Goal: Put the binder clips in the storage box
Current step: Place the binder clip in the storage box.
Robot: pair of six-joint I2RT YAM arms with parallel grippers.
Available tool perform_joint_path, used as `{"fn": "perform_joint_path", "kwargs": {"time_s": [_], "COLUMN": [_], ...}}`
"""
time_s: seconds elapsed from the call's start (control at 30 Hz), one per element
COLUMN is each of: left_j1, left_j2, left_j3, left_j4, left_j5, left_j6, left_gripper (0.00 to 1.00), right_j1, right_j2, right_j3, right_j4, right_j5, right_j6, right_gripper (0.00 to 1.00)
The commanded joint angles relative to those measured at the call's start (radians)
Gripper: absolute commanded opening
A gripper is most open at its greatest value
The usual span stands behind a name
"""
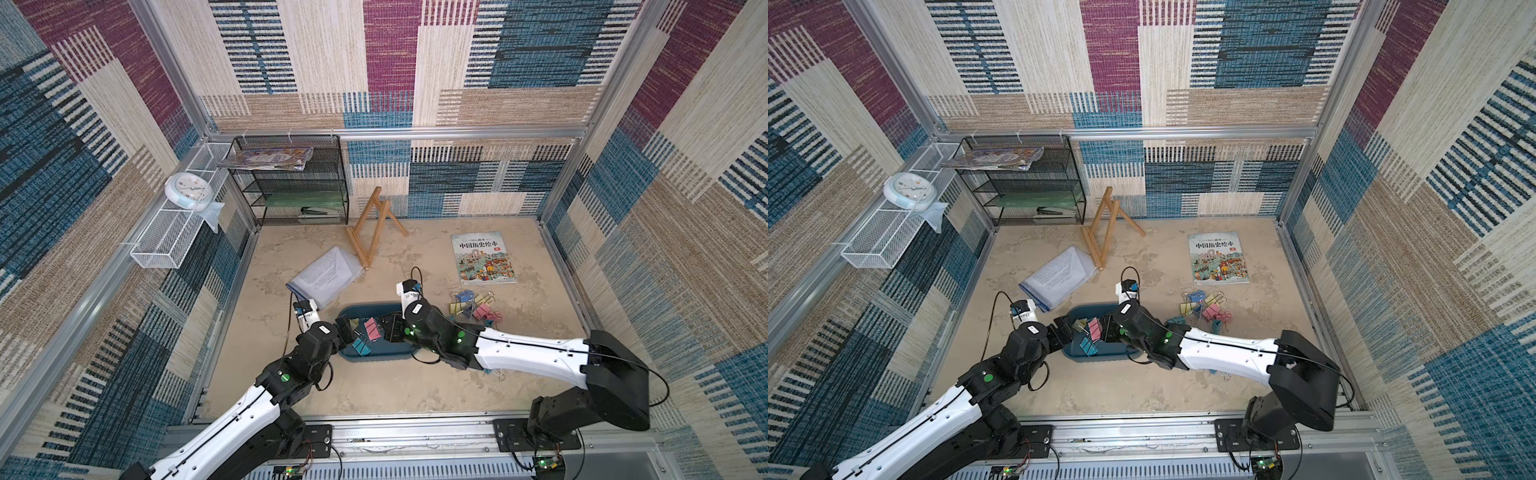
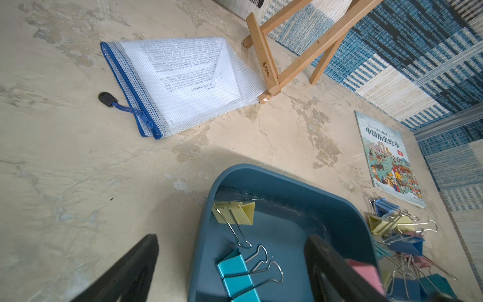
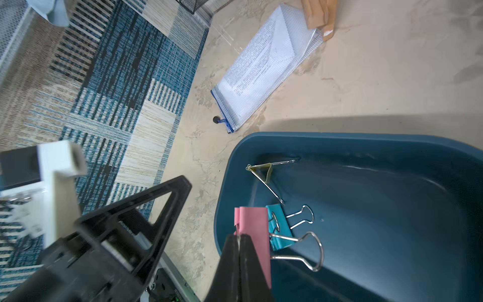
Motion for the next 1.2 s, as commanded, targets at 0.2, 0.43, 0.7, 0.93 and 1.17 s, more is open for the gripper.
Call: {"fn": "perform_joint_path", "kwargs": {"time_s": [0.2, 0.43, 0.7, 0.93, 1.17], "left_j1": [0.001, 0.001, 0.001, 0.001, -0.006], "left_j2": [-0.107, -0.109, -0.087, -0.078, 0.104], "left_j3": [0.012, 0.015, 0.009, 0.056, 0.236], "left_j4": [-0.108, -0.111, -0.085, -0.079, -0.011], "left_j5": [-0.091, -0.098, -0.064, 0.042, 0.374], "left_j6": [0.032, 0.042, 0.036, 0.104, 0.231], "left_gripper": [0.90, 0.90, 0.89, 0.89, 0.72], "right_j1": [0.045, 0.053, 0.056, 0.056, -0.004], "right_j2": [0.287, 0.371, 0.342, 0.123, -0.275], "right_j3": [0.226, 0.268, 0.219, 0.136, -0.030], "right_j4": [-0.024, -0.070, -0.040, -0.102, -0.218], "right_j5": [0.059, 0.057, 0.005, 0.072, 0.205], "right_j6": [-0.039, -0.048, -0.048, -0.049, -0.206], "right_gripper": [0.00, 0.00, 0.21, 0.39, 0.68]}}
